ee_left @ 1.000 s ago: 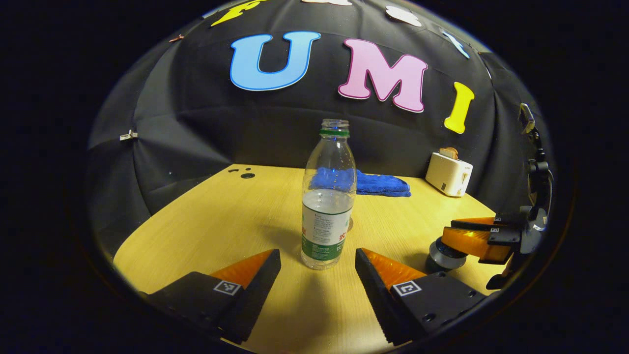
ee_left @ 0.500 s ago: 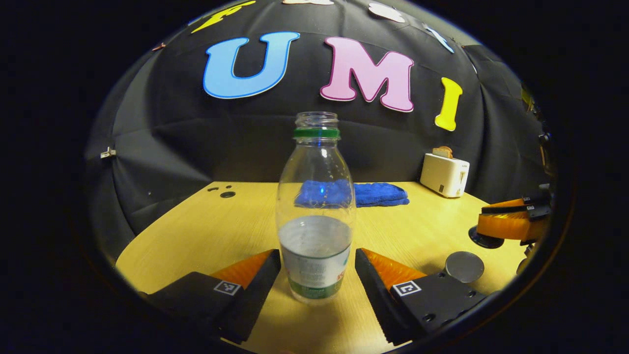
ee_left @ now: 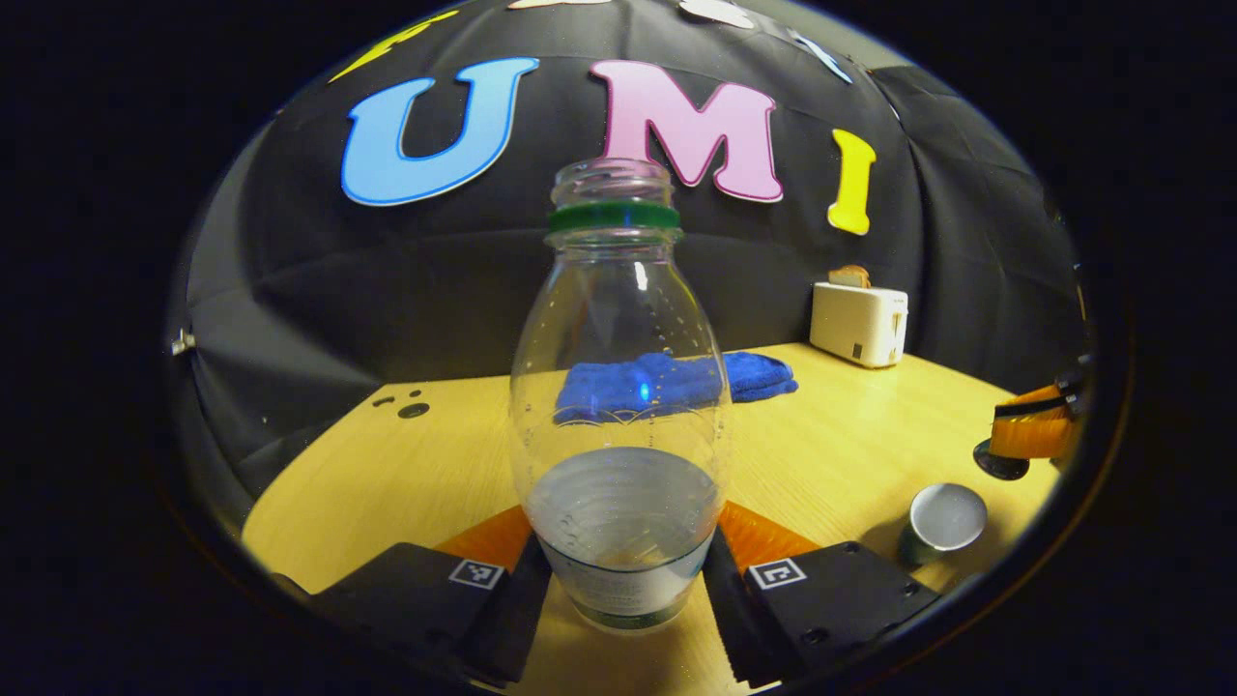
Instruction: Open the teacup lid with one hand, grasp the water bottle and pour water into the teacup with the other hand; after pouring, place the water bottle on the coaster and then close the teacup lid.
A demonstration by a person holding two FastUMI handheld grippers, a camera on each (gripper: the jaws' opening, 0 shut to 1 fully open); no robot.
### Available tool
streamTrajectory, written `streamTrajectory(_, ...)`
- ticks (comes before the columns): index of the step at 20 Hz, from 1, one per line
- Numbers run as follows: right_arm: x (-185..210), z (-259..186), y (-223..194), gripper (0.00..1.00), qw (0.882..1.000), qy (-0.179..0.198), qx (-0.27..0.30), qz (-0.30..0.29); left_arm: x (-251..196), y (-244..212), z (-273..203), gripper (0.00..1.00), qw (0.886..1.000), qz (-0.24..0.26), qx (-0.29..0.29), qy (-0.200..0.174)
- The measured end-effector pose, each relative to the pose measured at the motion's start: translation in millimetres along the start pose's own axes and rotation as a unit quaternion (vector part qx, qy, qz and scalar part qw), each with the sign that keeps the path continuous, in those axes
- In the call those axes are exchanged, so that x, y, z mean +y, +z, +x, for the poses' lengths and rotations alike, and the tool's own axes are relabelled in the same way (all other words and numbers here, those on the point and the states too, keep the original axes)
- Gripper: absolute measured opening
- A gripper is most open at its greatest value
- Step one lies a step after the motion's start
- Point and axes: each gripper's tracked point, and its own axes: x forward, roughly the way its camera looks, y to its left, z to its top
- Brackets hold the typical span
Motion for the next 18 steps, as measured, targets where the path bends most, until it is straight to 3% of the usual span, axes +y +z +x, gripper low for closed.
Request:
streamTrajectory(2, -8.4, -3.6, -0.4, 0.27, 1.0, -0.008, -0.007, -0.004, 3.4, -2.2, -3.8, 0.73, 0.997, 0.068, 0.023, 0.013)
streamTrajectory(4, -18.5, -4.0, 1.4, 0.27, 1.0, -0.015, -0.016, -0.007, 0.3, 9.7, -9.8, 0.72, 0.99, 0.138, 0.017, 0.014)
streamTrajectory(5, -24.4, -3.7, 1.1, 0.22, 1.0, -0.02, -0.017, -0.005, -1.1, 14.8, -15.0, 0.72, 0.985, 0.17, 0.015, 0.012)
streamTrajectory(7, -32.4, -5.1, 1.2, 0.27, 0.999, -0.027, -0.02, 0.002, -3.7, 16.9, -21.0, 0.72, 0.972, 0.235, 0.02, 0.014)
streamTrajectory(11, -45.9, -10.2, 1.8, 0.22, 0.999, -0.04, -0.024, 0.005, -11.8, 21.8, -24.2, 0.72, 0.922, 0.388, 0.017, 0.014)
streamTrajectory(12, -48.5, -11.3, 0.6, 0.27, 0.999, -0.042, -0.023, 0.004, -17.4, 20.9, -23.1, 0.72, 0.914, 0.405, 0.016, 0.008)
streamTrajectory(14, -53.0, -13.8, -3.4, 0.22, 0.999, -0.042, -0.02, 0.001, -30.0, 15.3, -18.2, 0.72, 0.899, 0.438, 0.017, -0.005)
streamTrajectory(15, -55.4, -15.2, -5.4, 0.27, 0.999, -0.043, -0.018, 0.0, -36.5, 9.4, -16.4, 0.72, 0.886, 0.463, 0.022, -0.01)
streamTrajectory(18, -61.8, -17.8, -10.9, 0.27, 0.999, -0.048, -0.013, 0.002, -52.4, -2.9, -10.2, 0.72, 0.85, 0.526, 0.022, -0.025)
